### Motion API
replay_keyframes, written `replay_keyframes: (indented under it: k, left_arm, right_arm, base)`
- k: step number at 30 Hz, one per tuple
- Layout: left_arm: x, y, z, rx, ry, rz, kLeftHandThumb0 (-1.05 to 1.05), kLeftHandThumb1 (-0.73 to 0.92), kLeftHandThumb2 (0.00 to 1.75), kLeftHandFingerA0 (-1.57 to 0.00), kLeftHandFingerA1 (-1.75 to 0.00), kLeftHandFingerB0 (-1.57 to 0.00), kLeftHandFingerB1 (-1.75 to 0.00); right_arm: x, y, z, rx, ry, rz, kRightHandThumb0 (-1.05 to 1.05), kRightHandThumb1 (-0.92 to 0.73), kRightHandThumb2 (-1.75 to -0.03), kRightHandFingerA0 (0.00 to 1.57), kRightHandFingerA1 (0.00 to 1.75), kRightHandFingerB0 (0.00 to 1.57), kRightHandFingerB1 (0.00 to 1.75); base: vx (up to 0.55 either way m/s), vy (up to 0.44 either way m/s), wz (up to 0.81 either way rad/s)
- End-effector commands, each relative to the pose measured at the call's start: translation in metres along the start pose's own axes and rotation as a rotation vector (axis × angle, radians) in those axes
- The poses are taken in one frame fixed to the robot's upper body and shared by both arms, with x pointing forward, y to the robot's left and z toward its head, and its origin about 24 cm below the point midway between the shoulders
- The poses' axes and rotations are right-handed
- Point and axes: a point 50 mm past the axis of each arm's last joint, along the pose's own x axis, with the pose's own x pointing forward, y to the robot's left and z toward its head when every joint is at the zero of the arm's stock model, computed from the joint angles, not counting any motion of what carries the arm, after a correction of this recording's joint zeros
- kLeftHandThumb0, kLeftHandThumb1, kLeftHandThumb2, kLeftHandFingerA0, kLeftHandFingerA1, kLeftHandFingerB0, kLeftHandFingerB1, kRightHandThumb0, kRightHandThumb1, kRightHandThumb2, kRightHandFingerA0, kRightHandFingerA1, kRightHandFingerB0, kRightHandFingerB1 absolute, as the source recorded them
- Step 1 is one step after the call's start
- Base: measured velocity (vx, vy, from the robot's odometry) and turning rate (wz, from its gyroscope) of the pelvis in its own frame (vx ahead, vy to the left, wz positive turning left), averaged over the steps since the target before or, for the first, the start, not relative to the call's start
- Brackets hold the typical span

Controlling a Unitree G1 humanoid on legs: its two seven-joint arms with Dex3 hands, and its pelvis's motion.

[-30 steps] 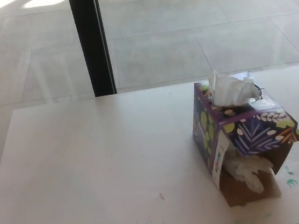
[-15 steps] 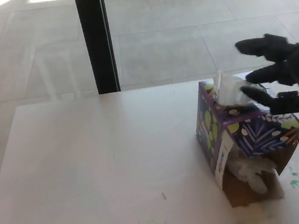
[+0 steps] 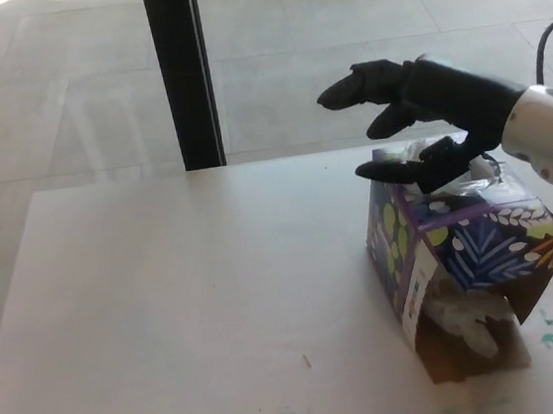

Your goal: The robot uses its right hand to pull out a tissue from the tissue box kept in the middle of the desk and put it on the right side

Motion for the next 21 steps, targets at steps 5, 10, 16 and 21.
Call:
replay_keyframes:
  k: [5,10,16,21]
  left_arm:
    - [-0.004,0.007,-0.004,0.005,-0.002,0.0,-1.05,0.9,0.83,-0.8,-1.19,-0.54,-1.02]
    - [-0.004,0.007,-0.005,0.011,-0.001,0.006,-1.05,0.89,0.85,-0.79,-1.19,-0.55,-1.02]
    - [-0.004,0.008,-0.002,0.008,-0.003,0.0,-1.05,0.87,0.85,-0.79,-1.18,-0.55,-1.01]
    - [-0.003,0.005,-0.002,0.005,-0.01,-0.011,-1.05,0.88,0.85,-0.86,-1.19,-0.5,-1.03]
  right_arm:
    - [-0.004,-0.016,0.006,-0.094,-0.015,0.007,-0.64,-0.68,-0.61,0.32,0.48,0.34,0.36]
    - [-0.004,-0.024,0.009,-0.105,-0.016,-0.003,-0.62,-0.69,-0.61,0.36,0.46,0.35,0.35]
    - [-0.001,-0.026,-0.002,-0.173,0.043,0.022,-0.61,-0.67,-0.6,0.35,0.42,0.42,0.37]
    - [0.002,-0.022,-0.012,-0.214,0.071,0.066,-0.64,-0.67,-0.62,0.39,0.5,0.41,0.37]
  base:
    - [0.0,0.0,0.0]
    - [0.0,0.0,0.0]
    - [0.0,0.0,0.0]
    - [0.0,0.0,0.0]
